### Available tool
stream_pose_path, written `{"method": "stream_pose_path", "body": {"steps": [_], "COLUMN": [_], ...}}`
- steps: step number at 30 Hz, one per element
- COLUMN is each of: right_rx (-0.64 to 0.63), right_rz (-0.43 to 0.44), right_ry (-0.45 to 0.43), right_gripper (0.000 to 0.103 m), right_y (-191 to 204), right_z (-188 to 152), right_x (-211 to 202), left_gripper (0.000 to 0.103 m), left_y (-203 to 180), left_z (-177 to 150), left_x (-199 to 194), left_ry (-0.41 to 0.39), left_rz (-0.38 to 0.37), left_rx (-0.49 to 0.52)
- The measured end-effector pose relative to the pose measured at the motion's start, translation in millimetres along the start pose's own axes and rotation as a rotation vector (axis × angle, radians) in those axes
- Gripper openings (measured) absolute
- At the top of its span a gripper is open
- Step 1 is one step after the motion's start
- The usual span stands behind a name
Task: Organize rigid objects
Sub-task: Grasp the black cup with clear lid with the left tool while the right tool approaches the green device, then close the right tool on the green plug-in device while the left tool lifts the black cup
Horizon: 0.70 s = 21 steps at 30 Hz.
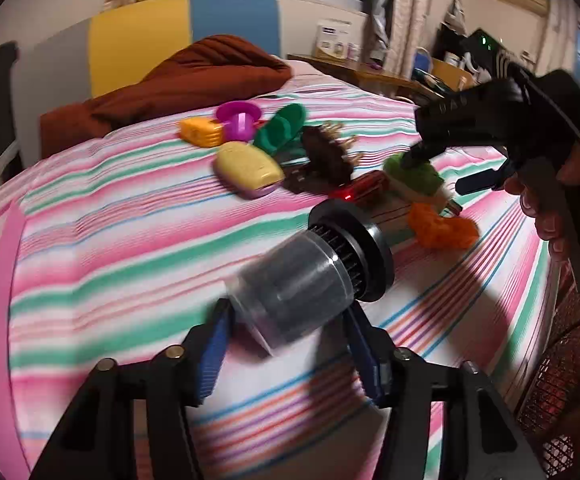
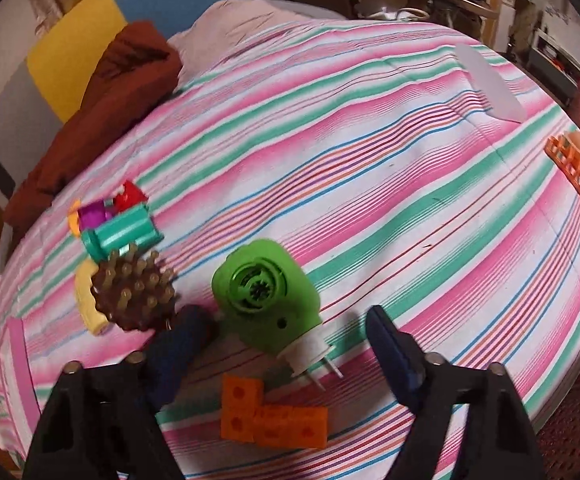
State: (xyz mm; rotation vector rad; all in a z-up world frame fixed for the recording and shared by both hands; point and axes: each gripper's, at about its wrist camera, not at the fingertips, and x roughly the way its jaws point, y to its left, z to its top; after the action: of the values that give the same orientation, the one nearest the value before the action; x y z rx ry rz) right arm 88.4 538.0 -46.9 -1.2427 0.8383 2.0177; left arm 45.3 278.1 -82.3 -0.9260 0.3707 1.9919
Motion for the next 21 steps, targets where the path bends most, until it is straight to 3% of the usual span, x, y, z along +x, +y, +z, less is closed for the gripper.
{"method": "stream_pose_path", "body": {"steps": [6,9,12,16,21], "right_rx": [-0.087,-0.104,-0.103,-0.091,-0.056], "right_rz": [-0.062,-0.087,-0.089,-0.061,-0.048], "right_ry": [0.019,0.026,0.048,0.040,0.019], "right_gripper": [0.059,0.057,0.052,0.052,0.052], "right_y": [14.8,17.7,18.3,15.9,9.7], "right_z": [-3.5,-3.8,-3.7,-4.1,-2.6], "right_x": [9.3,14.6,20.4,17.6,13.8], "left_gripper": [0.057,0.057,0.066,0.077,0.077], "left_y": [3.0,6.9,6.8,3.8,2.3], "left_z": [-12.5,-11.2,-9.8,2.0,16.5], "left_x": [-13.4,-17.6,-22.8,-27.0,-12.0], "left_ry": [-0.009,-0.016,-0.026,-0.066,-0.039], "left_rz": [-0.003,-0.019,-0.028,-0.008,0.023], "left_rx": [-0.008,-0.030,-0.028,0.029,0.133]}}
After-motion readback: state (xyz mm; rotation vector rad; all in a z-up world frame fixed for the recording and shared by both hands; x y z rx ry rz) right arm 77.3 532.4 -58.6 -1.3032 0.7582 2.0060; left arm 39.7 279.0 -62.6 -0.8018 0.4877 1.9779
